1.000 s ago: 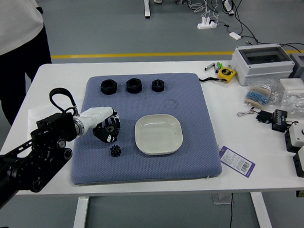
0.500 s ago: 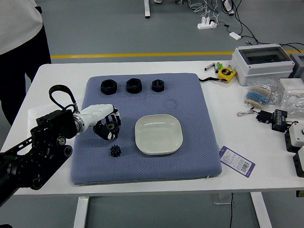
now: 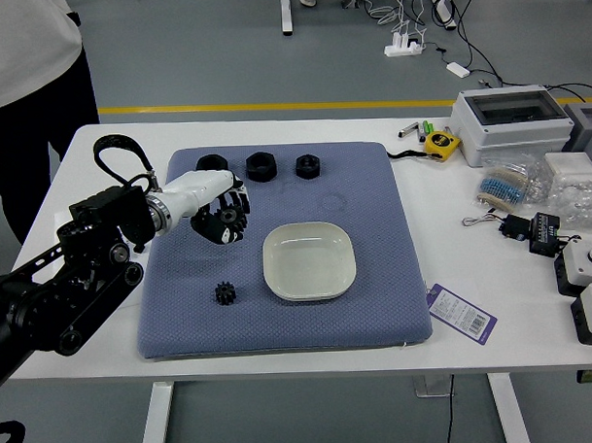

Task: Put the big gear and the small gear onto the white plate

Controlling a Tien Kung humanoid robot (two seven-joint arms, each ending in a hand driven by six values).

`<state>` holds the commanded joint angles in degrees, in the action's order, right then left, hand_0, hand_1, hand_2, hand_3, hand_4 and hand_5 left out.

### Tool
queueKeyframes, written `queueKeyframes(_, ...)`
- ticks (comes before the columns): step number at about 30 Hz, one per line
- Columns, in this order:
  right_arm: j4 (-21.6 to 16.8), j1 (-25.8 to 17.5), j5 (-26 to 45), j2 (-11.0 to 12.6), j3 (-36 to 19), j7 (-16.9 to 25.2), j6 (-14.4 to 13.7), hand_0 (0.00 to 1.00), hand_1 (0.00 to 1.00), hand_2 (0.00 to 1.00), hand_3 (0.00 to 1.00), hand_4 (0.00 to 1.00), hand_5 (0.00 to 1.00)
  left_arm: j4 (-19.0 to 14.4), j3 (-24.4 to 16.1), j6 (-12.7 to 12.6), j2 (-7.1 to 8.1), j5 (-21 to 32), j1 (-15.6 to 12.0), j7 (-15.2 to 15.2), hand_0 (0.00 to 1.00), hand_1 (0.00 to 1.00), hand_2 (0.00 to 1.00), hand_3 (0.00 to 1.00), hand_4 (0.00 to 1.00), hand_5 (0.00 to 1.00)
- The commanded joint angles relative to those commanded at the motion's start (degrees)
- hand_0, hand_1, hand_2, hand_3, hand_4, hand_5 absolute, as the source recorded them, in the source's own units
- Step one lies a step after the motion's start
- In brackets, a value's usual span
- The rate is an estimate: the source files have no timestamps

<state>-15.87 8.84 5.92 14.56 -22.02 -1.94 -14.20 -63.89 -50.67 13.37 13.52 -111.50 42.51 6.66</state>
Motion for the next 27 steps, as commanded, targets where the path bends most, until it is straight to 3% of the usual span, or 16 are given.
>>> queueKeyframes(5, 0.0, 0.0, -0.2, 0.0, -0.1, 0.0, 0.0, 0.65, 0.653, 0.732, 0.583, 0.848, 0.685, -4.1, 2.5, 0.1, -0.15, 1.0, 0.8, 0.6, 0.27, 0.342, 0.39, 0.427, 0.488, 0.002)
queueKeyframes(9, 0.0, 0.2, -0.8, 0.0, -0.4, -0.2, -0.1, 0.651, 0.653, 0.732, 0.583, 0.848, 0.684, -5.6, 7.6, -0.1, -0.45, 1.7, 2.6, 0.6, 0.273, 0.347, 0.393, 0.431, 0.498, 0.002)
queueKeyframes(15, -0.1, 0.4, -1.3, 0.1, -0.6, -0.4, -0.2, 0.651, 0.653, 0.732, 0.583, 0.848, 0.686, -3.1, 15.3, -1.0, -2.66, 2.2, 5.0, -0.2, 0.276, 0.352, 0.396, 0.436, 0.51, 0.002)
queueKeyframes(27, -0.2, 0.4, -2.2, 0.1, -1.1, -0.6, -0.4, 0.651, 0.653, 0.732, 0.583, 0.848, 0.685, 3.2, 16.2, -4.7, -7.32, 0.3, 6.8, -2.8, 0.278, 0.357, 0.402, 0.443, 0.531, 0.002)
